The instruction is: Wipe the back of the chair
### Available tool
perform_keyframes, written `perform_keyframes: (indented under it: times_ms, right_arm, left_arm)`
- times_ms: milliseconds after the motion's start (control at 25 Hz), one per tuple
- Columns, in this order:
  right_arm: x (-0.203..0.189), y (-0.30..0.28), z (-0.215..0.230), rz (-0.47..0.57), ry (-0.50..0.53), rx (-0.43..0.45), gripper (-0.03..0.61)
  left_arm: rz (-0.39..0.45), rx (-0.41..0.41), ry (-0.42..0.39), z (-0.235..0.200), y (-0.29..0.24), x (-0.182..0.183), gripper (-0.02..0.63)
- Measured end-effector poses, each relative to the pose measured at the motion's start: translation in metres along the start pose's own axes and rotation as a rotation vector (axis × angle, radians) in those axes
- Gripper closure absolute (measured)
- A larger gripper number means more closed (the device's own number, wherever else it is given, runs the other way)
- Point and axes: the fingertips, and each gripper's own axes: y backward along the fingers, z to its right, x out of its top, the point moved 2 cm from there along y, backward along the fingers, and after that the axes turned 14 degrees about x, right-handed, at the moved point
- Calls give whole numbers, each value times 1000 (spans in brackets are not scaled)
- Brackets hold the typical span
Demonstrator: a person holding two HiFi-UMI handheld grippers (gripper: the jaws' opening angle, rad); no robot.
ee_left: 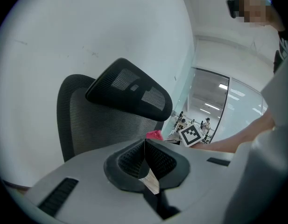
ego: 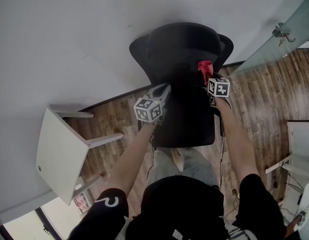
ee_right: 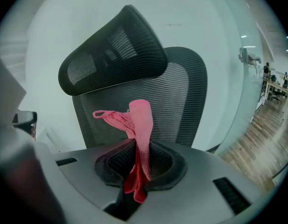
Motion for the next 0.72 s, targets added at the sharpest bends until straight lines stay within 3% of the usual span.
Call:
perform_keyframes:
  times_ms: [720]
  right_arm:
    - [-19, -111, -194, -58, 52, 168, 509]
  left_arm:
    - [-19, 103, 40, -141, 91, -8, 589]
